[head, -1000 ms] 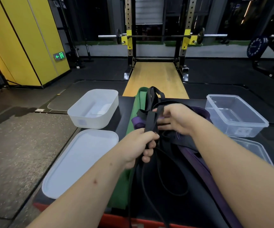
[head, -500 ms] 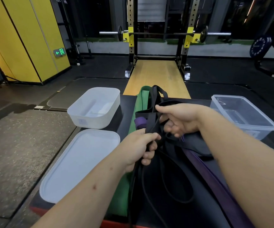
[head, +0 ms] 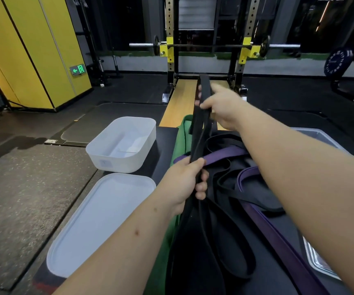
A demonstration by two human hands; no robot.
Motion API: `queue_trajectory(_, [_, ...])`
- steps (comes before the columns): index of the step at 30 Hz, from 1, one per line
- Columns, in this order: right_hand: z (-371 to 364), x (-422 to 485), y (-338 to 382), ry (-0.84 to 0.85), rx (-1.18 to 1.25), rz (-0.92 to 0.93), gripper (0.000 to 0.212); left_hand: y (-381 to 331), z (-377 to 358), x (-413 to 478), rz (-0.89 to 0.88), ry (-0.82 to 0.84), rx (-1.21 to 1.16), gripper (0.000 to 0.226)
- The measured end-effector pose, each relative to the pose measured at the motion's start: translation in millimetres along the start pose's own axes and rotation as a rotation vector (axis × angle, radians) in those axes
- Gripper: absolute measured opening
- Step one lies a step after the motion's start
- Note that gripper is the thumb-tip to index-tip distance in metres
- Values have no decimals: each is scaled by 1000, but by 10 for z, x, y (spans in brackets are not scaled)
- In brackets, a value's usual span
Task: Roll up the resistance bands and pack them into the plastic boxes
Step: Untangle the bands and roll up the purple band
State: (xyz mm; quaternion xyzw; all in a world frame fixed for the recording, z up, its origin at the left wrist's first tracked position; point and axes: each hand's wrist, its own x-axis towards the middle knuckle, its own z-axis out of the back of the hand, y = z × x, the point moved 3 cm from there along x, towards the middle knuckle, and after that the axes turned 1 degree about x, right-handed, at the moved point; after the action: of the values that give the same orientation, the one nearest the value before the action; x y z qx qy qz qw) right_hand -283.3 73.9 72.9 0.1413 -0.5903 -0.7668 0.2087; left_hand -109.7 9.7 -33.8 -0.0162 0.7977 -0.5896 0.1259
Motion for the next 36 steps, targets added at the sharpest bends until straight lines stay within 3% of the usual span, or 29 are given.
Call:
queue_trajectory(2, [15, 172, -369, 8, -227, -104, 69, 117, 7, 9, 49, -6, 13, 12])
queue_trajectory(6, [-35, 246, -854, -6, -200, -247, 103, 257, 43, 30, 117, -45, -14, 11])
queue_trajectory(12, [2, -41, -1080, -57, -646, -235, 73, 242, 90, 3, 123, -115, -24, 20])
queue_trajectory(15, [-10, -176, -1149, -182, -698, -151, 37, 210, 80, -22, 113, -124, -82, 26])
queue_trajectory(16, [-54, -220, -1147, -177, -703, -87, 27, 191, 68, -29, 105, -117, -118, 26])
queue_trajectory(18, [-212, -277, -1131, -8, -772, 49, 15, 154, 52, -34, 87, -93, -174, 26])
queue_trajectory(21, [-443, -369, -1189, 285, -795, 39, 37, 139, 79, -29, 65, -83, -166, 25])
queue_trajectory(24, [-463, -345, -1279, 248, -887, 8, 71, 131, 133, -37, 27, -102, -179, 25])
queue_trajectory(26, [-423, -314, -1295, 148, -1061, 22, 65, 115, 138, -46, 2, -87, -219, 27])
queue_trajectory(30, [-355, -304, -1142, 65, -1283, 157, 26, 53, 103, -88, -54, -53, -182, 28])
queue_trajectory(36, [240, -477, -910, 159, -1323, 76, 37, 16, 123, -67, -101, -83, -203, 26])
